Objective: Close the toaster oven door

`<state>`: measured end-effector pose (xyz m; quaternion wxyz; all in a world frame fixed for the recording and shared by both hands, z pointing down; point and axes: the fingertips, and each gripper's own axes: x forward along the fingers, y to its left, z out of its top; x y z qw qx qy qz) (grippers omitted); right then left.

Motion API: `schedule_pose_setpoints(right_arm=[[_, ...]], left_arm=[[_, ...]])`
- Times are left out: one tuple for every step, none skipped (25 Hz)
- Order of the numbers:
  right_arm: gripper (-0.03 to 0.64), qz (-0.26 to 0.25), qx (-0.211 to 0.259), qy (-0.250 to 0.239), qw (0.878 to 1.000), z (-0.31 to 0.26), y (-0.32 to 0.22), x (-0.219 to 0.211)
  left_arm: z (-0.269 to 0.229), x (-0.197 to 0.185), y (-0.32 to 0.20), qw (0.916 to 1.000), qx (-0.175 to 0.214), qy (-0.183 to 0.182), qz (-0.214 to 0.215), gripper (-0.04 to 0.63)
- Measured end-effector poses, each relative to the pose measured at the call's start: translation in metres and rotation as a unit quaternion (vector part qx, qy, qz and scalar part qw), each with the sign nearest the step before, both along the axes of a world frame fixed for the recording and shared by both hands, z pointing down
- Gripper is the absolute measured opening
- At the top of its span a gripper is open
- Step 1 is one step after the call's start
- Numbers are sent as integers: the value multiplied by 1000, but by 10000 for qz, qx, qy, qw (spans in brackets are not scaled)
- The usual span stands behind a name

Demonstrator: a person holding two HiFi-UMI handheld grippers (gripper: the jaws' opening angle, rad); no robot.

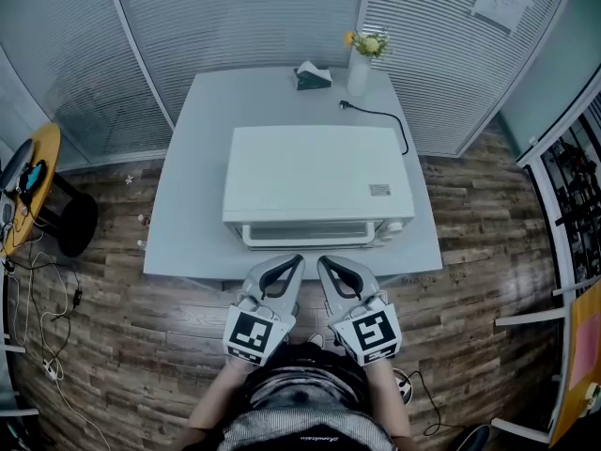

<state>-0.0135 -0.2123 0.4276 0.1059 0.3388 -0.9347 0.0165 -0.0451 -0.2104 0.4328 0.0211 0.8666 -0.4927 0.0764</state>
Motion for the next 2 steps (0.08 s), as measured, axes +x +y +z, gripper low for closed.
schedule_pose_setpoints(right_arm=[[2,-1,-12,12,10000,0,0,0],[2,-1,-28,26,10000,0,0,0]], left_arm=[[-1,0,0,10000,0,-6,1,5],[-1,0,-1,10000,1,-12,2,5]])
